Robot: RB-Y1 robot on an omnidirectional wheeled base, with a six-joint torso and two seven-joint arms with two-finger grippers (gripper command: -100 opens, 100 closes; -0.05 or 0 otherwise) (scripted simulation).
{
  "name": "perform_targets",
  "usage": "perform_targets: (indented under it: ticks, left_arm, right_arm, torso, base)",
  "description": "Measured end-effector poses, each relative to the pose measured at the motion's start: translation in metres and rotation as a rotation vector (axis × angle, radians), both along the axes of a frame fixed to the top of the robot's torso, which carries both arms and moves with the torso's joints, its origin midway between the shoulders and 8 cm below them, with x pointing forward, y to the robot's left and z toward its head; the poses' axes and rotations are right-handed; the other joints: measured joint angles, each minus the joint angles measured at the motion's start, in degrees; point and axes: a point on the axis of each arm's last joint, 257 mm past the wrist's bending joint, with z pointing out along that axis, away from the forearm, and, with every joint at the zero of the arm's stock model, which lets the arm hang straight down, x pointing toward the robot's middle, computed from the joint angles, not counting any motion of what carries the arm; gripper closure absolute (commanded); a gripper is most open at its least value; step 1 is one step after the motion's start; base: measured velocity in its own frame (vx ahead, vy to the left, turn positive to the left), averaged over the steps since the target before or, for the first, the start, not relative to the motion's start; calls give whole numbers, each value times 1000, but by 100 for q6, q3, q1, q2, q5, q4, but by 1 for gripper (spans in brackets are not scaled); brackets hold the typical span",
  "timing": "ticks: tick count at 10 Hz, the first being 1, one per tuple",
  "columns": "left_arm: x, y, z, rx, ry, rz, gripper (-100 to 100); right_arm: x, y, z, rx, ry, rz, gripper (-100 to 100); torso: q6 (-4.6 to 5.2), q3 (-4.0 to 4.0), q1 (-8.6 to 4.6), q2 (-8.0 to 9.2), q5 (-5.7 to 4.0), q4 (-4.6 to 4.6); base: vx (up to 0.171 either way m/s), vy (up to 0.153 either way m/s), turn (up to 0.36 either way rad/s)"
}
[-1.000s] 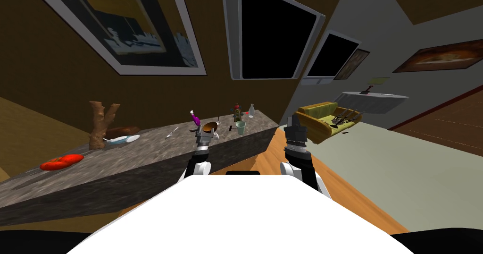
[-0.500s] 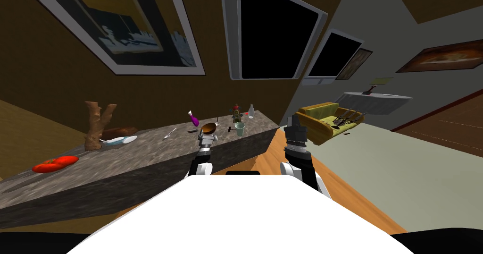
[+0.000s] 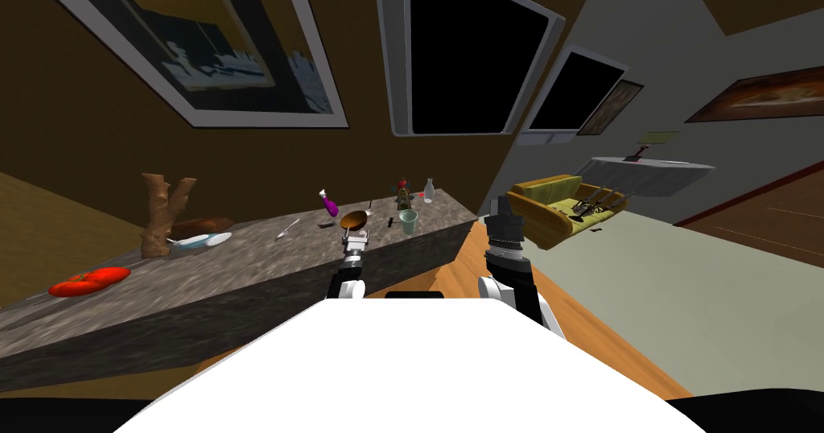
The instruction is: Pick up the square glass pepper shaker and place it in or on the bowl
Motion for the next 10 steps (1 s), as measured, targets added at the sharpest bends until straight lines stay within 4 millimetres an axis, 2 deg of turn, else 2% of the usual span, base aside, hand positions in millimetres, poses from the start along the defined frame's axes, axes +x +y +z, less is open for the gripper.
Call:
perform_targets:
  ticks: [5,9,10]
  left_arm:
    - [-1,8,-49,-181,71,14,-100]
    - [-4,-2,-87,-361,113,46,-100]
    - [-4,-3,-87,-367,113,47,0]
  right_arm:
    - [0,0,0,0,0,0,0]
    - [0,0,0,0,0,0,0]
    - [0,0,0,0,0,0,0]
  torso:
    - [0,1,4,2,1,1]
    - [0,4,9,8,1,2]
    - [0,6,7,11,1,3]
  base:
    - [32,0,22]
    - [17,12,17]
    - [0,0,0]
